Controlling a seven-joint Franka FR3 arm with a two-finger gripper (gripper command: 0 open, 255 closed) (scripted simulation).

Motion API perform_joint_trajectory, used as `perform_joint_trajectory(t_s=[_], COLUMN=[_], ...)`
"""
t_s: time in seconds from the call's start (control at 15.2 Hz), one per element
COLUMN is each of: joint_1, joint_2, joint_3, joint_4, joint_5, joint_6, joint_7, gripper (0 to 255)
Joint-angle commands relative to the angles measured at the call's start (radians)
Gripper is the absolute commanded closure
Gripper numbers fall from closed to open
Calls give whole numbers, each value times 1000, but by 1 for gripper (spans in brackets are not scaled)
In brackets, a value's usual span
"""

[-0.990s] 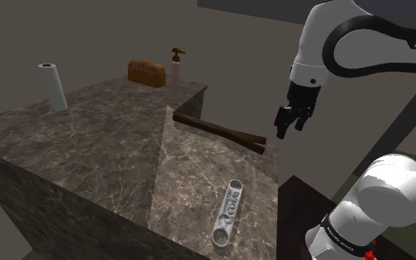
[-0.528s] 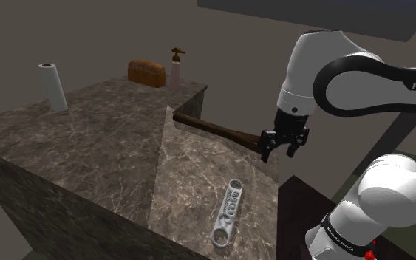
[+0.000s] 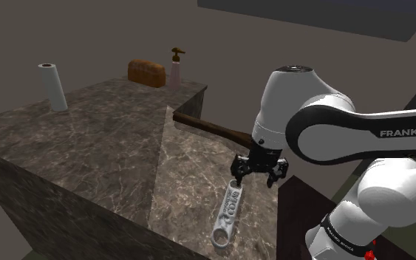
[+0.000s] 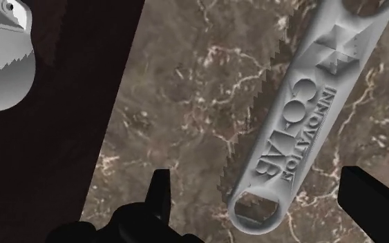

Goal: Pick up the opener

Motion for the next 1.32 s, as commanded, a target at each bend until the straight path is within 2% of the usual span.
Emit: perform_joint_trajectory(t_s=[0.0,0.26,0.73,0.86,0.92,1.25], joint_1=[-27,-121,-170,-176,-175,-176], joint_2=[63,207,309,319,316,318], joint_3=[79,251,341,349,347,348], joint_4=[12,60,26,24,26,26], joint_5=[41,79,87,86,86,85], joint_6=[76,225,364,376,372,373], joint_7=[98,286,296,297,298,298], gripper=[0,0,0,0,255,255])
